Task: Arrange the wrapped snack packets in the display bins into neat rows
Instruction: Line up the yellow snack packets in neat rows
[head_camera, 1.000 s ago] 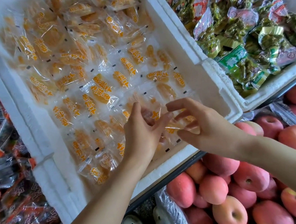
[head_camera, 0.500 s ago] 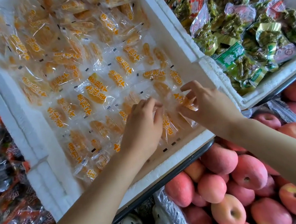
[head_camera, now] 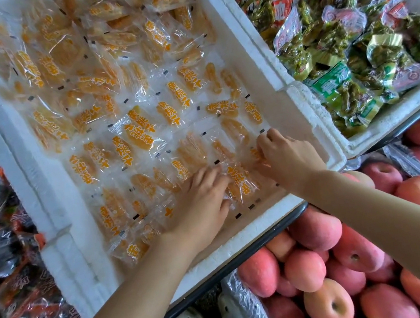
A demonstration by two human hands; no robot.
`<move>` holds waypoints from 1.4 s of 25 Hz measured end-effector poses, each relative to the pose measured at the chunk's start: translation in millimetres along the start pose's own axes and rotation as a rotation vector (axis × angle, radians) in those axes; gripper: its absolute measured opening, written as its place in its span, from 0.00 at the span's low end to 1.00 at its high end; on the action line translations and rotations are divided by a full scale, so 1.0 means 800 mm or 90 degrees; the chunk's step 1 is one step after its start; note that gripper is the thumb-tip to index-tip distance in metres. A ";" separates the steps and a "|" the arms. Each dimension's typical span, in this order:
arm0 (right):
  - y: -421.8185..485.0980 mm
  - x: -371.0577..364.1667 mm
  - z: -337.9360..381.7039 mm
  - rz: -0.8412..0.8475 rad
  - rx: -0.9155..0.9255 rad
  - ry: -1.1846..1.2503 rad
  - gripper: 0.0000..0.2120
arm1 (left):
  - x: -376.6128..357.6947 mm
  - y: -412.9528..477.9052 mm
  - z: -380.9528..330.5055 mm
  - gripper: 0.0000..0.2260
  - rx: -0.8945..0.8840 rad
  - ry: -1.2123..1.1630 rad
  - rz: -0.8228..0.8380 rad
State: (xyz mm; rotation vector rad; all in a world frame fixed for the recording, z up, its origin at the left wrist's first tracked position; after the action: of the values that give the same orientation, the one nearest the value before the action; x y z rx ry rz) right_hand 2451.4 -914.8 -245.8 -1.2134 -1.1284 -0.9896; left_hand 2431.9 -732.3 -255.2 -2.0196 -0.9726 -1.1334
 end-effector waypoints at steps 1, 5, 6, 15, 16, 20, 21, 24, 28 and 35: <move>0.000 0.001 0.000 0.016 0.002 -0.004 0.16 | -0.001 0.000 0.001 0.18 -0.003 0.003 0.000; -0.006 0.014 -0.001 0.083 -0.012 -0.010 0.16 | 0.000 -0.001 0.001 0.17 -0.014 0.003 0.008; -0.006 0.019 0.000 0.082 -0.013 -0.022 0.14 | 0.002 -0.002 0.001 0.18 -0.019 0.003 0.009; 0.091 0.057 0.041 -0.150 0.071 0.156 0.22 | 0.072 0.042 0.076 0.20 0.007 -0.004 -0.198; 0.113 0.055 0.045 -0.161 0.065 0.165 0.24 | 0.085 0.053 0.092 0.20 0.023 0.005 -0.219; 0.198 0.053 0.061 -0.166 0.009 0.162 0.33 | 0.128 0.097 0.146 0.24 0.123 0.027 -0.311; 0.215 0.053 0.064 -0.162 -0.012 0.150 0.35 | 0.135 0.106 0.156 0.26 0.151 0.035 -0.330; 0.250 0.056 0.077 -0.119 -0.051 0.154 0.33 | 0.144 0.129 0.177 0.31 0.244 -0.013 -0.341; 0.266 0.056 0.078 -0.127 -0.059 0.144 0.27 | 0.139 0.150 0.188 0.31 0.270 -0.011 -0.360; 0.241 0.067 0.061 -0.287 0.030 0.166 0.17 | 0.141 0.154 0.175 0.24 0.238 -0.070 -0.470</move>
State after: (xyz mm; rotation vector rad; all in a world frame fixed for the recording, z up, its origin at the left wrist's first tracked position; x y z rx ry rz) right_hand 2644.0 -844.4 -228.1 -0.7751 -1.2302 -1.4073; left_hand 2634.1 -654.4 -236.6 -1.4537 -1.9219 -1.0786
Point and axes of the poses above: each hand's wrist, its own y-axis towards the middle knuckle, its own x-axis out of the back of the hand, z = x × y, the point moved 1 cm from there along y, towards the middle knuckle, and after that the axes turned 4 degrees about -z, right-handed, at the moved point
